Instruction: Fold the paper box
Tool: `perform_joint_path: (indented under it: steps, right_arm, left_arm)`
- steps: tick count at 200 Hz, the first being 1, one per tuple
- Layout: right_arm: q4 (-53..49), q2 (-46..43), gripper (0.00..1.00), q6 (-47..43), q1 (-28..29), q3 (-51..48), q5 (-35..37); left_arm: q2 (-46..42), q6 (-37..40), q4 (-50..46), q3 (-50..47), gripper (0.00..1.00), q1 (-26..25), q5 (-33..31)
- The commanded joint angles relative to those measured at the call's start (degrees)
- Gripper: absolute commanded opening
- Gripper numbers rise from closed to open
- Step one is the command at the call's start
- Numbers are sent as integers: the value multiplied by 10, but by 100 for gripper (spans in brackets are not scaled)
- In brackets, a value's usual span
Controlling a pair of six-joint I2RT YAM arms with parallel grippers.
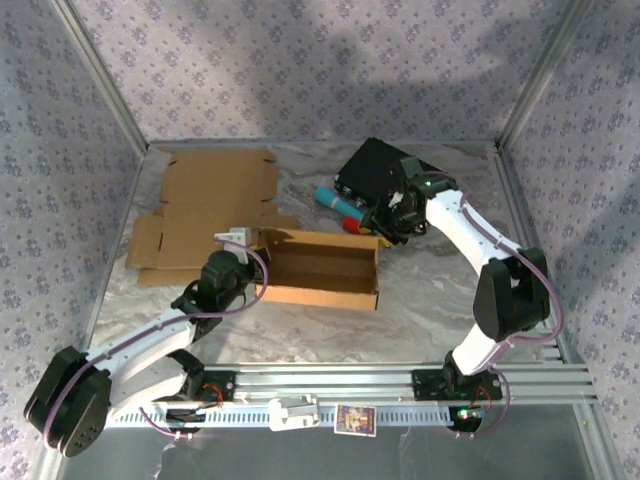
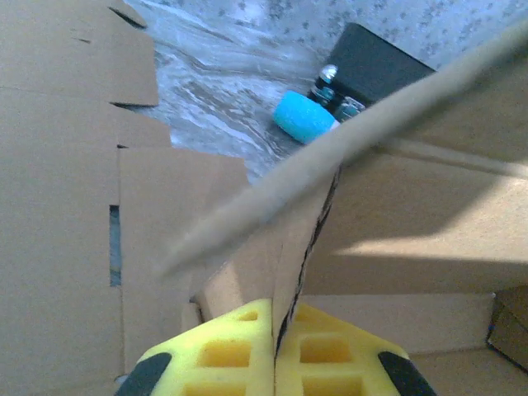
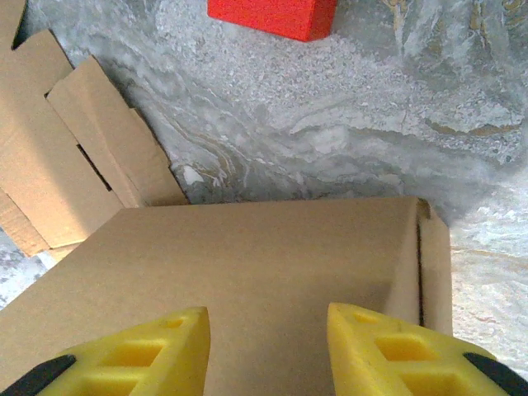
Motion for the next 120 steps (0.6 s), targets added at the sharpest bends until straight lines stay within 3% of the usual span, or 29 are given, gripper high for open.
perform_joint_path:
  steps: [1, 35, 68, 120]
  right_arm:
    - [40, -30, 43, -16, 8, -37, 18]
    - [81, -68, 42, -7, 18, -77, 32]
    - [88, -93, 42, -5, 31, -108, 61]
    - [94, -94, 41, 7, 44, -125, 68]
  left_arm:
    - [-20, -30, -85, -25, 12, -7, 33]
    - [-95, -36, -132, -40, 22, -8, 18]
    - [-127, -38, -181, -27, 53, -8, 1]
    - [-124, -63, -229, -15, 59, -8, 31]
